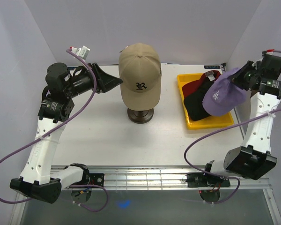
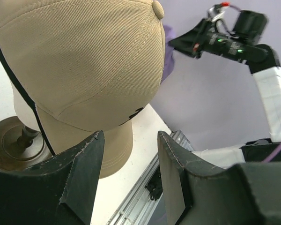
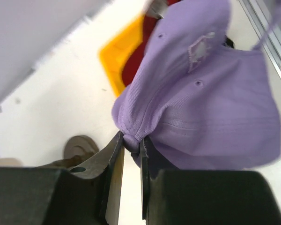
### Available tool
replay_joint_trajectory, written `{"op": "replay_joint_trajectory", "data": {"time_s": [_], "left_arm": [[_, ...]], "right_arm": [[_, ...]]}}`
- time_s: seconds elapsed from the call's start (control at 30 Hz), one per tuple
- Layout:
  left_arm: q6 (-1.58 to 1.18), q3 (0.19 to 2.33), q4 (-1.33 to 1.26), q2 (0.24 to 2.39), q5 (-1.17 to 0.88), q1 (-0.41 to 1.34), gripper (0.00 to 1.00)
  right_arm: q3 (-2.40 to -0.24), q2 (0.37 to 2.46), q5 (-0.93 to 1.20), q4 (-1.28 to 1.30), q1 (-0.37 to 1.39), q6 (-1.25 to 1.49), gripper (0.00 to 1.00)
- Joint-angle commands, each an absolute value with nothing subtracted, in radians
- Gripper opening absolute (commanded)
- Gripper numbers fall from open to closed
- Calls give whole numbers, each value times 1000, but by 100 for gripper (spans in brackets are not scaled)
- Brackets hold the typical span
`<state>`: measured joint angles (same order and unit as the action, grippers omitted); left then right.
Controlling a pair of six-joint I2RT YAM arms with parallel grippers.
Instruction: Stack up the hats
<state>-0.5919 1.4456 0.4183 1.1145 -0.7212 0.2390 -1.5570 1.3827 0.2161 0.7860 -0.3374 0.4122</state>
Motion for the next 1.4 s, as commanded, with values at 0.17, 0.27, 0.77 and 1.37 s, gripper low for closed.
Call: {"op": "replay_joint_trajectory", "data": {"time_s": [0.17, 0.27, 0.77, 1.37], "left_arm": [[-681, 1417, 310, 1101, -712, 241, 59], [-721, 1404, 240, 1095, -732, 239, 59], [-925, 1430, -127, 1115, -854, 239, 62], [-799, 1791, -97, 1397, -769, 630, 64]], "right_arm": [[-1977, 1305, 615, 721, -333, 549, 8], [-2046, 1307, 754, 584, -331, 689, 8], [-2169, 1312, 1011, -233, -330, 1496, 8], [-2111, 1267, 1048, -321, -330, 1620, 8]]}}
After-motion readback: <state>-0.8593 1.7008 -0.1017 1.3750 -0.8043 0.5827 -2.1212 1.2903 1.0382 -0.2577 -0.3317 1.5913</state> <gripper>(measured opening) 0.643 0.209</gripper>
